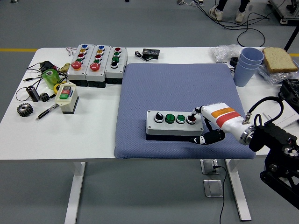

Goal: Pick up the button,place it on the desk,press the button,press the button

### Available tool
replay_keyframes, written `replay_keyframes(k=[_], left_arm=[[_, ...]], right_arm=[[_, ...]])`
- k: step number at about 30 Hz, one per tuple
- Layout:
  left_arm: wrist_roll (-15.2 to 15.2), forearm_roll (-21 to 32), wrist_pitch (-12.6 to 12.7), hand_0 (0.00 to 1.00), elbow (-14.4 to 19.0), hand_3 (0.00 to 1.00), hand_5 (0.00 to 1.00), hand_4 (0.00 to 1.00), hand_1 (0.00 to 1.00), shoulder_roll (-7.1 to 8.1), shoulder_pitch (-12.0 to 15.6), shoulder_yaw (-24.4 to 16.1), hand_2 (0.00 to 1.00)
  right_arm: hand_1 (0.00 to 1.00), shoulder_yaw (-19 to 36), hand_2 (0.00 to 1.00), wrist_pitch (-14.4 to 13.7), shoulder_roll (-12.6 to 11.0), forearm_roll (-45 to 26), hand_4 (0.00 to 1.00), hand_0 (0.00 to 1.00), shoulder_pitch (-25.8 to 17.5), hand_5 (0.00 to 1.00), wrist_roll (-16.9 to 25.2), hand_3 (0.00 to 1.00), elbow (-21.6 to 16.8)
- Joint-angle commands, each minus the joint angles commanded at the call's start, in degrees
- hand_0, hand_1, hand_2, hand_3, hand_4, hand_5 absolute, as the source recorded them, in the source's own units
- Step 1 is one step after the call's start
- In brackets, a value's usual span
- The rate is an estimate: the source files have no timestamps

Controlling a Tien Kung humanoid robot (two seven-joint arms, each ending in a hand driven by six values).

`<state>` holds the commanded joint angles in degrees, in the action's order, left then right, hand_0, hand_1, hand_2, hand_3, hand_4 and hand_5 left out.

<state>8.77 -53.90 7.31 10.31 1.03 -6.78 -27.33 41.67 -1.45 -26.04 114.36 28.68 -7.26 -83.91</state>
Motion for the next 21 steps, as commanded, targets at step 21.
replay_keyframes(k=[21], left_arm=[[0.1, -0.5, -0.1, 0.625, 0.0, 0.591, 0.643, 0.343, 0.658, -0.11, 0.3, -0.4, 0.681]], right_arm=[[0.002, -0.2, 0.168, -3.6, 3.8, 1.1, 0.964, 0.129, 2.0, 0.403, -1.1, 0.608, 0.0]])
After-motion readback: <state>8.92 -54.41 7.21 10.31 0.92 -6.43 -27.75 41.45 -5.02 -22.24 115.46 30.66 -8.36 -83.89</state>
